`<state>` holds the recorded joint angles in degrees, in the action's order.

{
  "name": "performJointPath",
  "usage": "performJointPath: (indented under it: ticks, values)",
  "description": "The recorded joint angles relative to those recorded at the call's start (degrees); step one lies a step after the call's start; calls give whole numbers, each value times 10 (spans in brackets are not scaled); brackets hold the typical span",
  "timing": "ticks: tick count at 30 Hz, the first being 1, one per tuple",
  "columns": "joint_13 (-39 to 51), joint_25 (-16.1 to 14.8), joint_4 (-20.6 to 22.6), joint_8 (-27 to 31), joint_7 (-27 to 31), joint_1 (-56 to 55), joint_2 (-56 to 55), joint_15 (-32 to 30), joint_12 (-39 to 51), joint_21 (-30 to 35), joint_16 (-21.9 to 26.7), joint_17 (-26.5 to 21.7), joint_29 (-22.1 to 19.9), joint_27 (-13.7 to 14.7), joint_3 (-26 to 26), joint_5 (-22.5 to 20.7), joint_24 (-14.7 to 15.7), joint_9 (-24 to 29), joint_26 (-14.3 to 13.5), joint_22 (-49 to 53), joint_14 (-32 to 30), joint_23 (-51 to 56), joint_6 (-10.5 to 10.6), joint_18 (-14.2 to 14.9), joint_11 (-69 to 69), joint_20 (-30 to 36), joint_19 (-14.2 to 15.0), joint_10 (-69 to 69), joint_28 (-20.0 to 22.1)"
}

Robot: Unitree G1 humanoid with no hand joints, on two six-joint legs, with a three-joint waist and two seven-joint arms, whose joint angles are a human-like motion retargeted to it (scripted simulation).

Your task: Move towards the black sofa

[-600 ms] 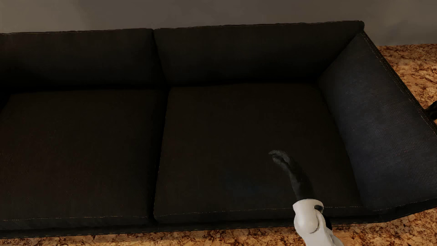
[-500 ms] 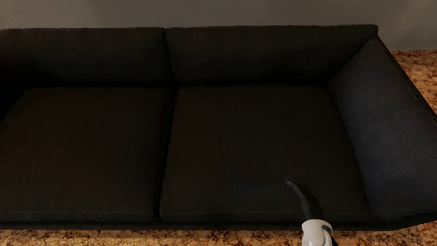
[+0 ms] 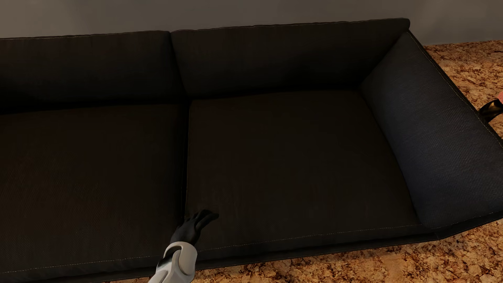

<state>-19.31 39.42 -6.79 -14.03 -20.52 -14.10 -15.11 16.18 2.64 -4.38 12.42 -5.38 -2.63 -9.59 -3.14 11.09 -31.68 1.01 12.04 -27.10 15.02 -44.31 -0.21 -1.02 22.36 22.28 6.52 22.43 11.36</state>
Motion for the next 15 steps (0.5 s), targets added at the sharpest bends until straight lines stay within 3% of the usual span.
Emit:
performJointPath:
  ticks: [3,5,10,15]
  values:
    - [20,10,-1,40,-41,15,-6,-8,-14,-3,-5,3,-29,26,-1,-4,17,-2,52,-105,9,37,-1,-7,-9,15,9,-4,-27]
    - [47,9,-4,63,-65,23,-11,-17,-35,4,-10,7,-28,27,0,-10,30,-4,80,-173,14,54,-1,-9,-14,28,15,-5,-41]
    - [75,2,-10,92,-102,37,-12,-36,-101,33,-11,4,-19,56,10,-17,60,-8,77,-245,23,72,2,-12,-28,59,21,-6,-35]
    - [83,10,-10,89,-99,36,-3,-32,-107,58,-7,0,-1,42,27,-12,76,-11,74,-225,36,38,4,-13,-25,54,25,14,-18]
